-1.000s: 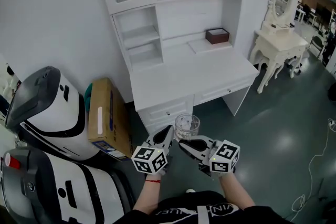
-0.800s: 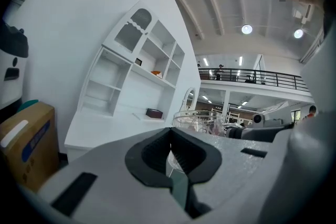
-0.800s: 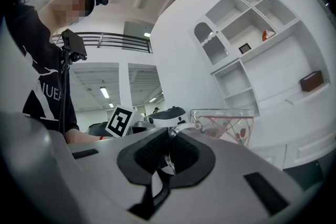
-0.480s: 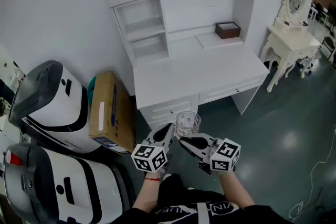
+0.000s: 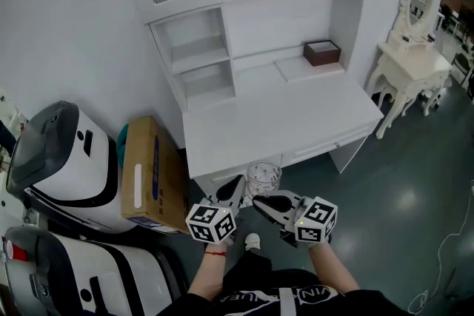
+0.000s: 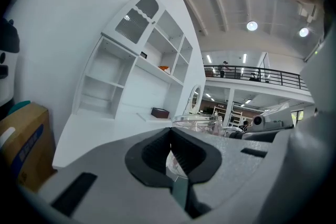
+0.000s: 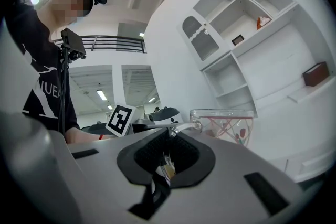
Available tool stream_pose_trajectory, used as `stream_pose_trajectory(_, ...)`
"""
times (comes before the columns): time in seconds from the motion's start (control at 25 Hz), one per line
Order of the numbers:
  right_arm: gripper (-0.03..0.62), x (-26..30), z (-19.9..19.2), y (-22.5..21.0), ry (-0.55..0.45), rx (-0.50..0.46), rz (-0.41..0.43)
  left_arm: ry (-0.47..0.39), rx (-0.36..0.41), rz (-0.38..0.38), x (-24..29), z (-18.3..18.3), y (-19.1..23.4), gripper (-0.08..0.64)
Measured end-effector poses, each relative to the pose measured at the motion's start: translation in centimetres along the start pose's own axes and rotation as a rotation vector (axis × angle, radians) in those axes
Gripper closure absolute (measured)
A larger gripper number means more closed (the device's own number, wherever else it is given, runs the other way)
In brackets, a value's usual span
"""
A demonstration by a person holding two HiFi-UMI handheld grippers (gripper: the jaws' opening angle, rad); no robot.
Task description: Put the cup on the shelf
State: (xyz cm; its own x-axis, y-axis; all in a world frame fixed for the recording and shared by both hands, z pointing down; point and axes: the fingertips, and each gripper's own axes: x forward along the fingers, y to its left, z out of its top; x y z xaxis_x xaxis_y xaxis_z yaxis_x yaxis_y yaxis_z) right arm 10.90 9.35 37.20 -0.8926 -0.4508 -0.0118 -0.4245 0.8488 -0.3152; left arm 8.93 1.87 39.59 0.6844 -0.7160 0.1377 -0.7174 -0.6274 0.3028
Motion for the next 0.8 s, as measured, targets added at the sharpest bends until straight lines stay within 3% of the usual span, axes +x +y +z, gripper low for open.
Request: stream_pose_trajectory(0.8, 0.583, 11.4, 3.4, -16.9, 0.039, 0.019, -0.069, 0.037, -0.059, -0.069, 13.4, 4.2, 14.7, 0.552)
